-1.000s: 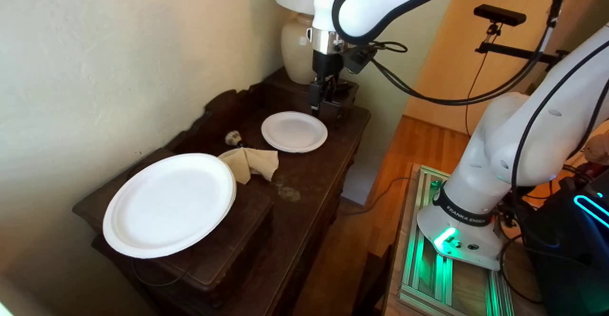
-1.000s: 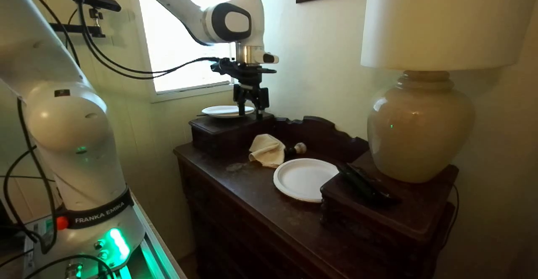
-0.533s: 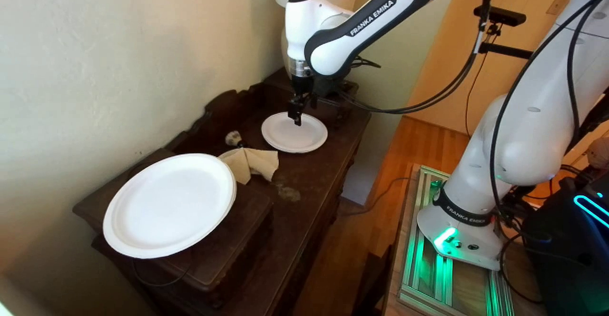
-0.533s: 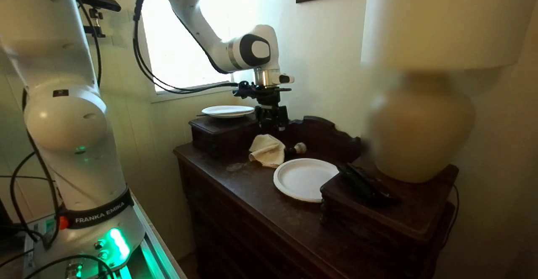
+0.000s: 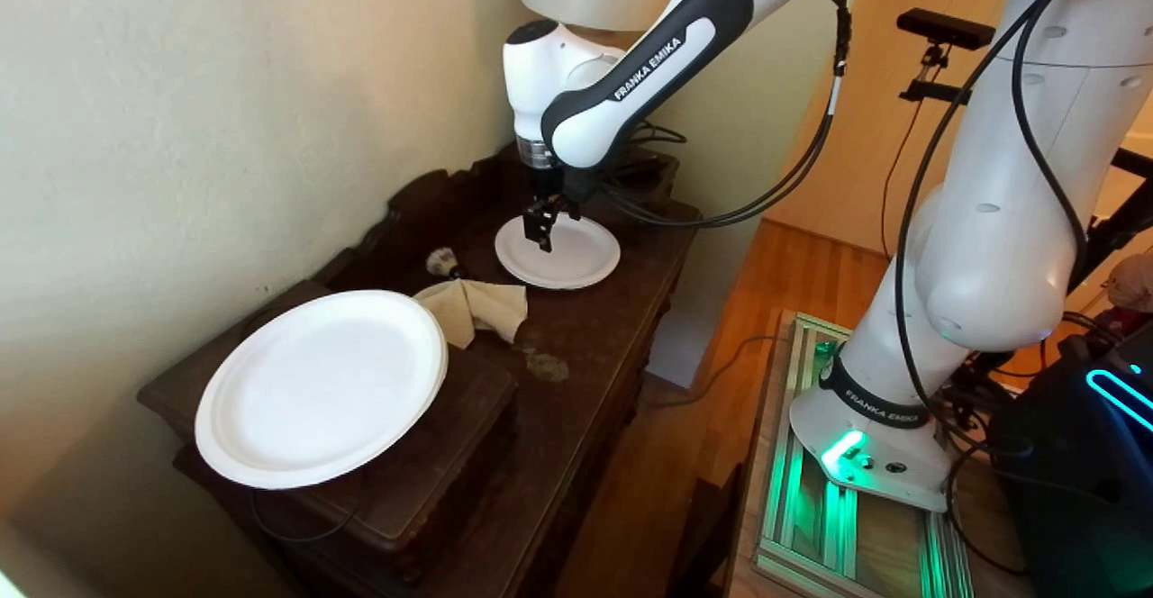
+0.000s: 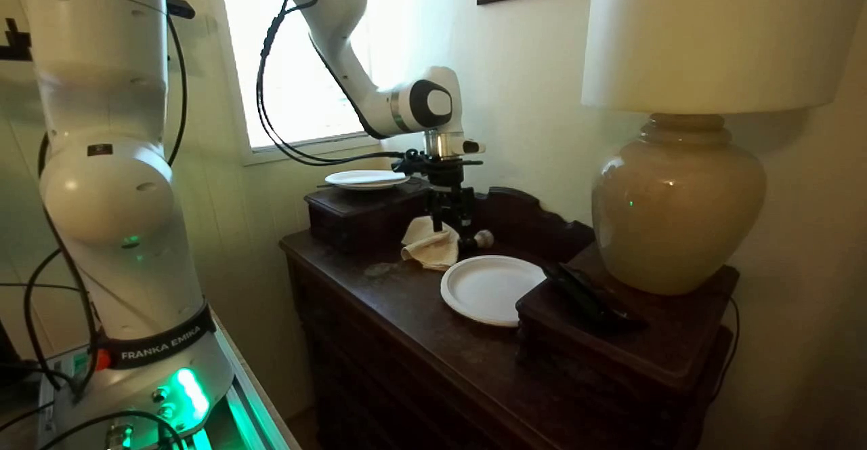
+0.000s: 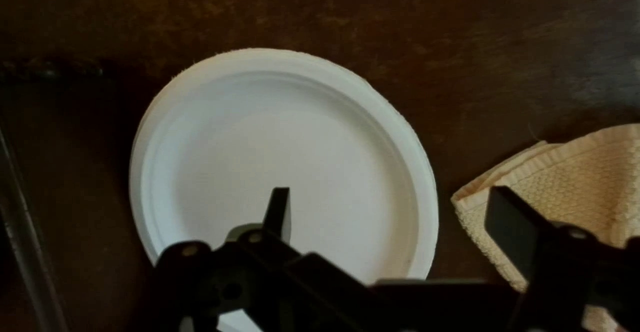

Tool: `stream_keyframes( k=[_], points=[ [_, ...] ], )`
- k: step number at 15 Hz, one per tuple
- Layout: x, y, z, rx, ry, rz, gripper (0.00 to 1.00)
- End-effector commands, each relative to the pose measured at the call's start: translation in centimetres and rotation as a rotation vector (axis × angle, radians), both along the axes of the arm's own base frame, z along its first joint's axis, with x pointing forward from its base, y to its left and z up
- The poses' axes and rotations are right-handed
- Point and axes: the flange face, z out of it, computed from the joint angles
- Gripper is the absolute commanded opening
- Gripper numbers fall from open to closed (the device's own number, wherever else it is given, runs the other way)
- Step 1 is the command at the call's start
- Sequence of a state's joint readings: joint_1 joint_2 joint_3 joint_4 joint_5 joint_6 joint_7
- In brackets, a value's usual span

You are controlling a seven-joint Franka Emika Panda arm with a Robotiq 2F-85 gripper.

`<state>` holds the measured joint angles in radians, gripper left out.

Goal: Move some of the plate on the right to the stack of plates on the left

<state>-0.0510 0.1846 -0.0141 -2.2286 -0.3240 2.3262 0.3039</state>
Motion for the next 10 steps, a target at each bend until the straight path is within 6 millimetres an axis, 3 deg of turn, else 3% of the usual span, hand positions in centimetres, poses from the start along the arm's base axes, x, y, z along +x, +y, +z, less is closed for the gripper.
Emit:
stream_keyframes(
  k=[1, 10],
  points=[
    [0.1, 0.0, 0.1, 0.000, -0.001, 0.000, 1.00],
    [4.2, -2.0, -6.8, -0.033, -0.083, -0.098, 1.00]
  ],
)
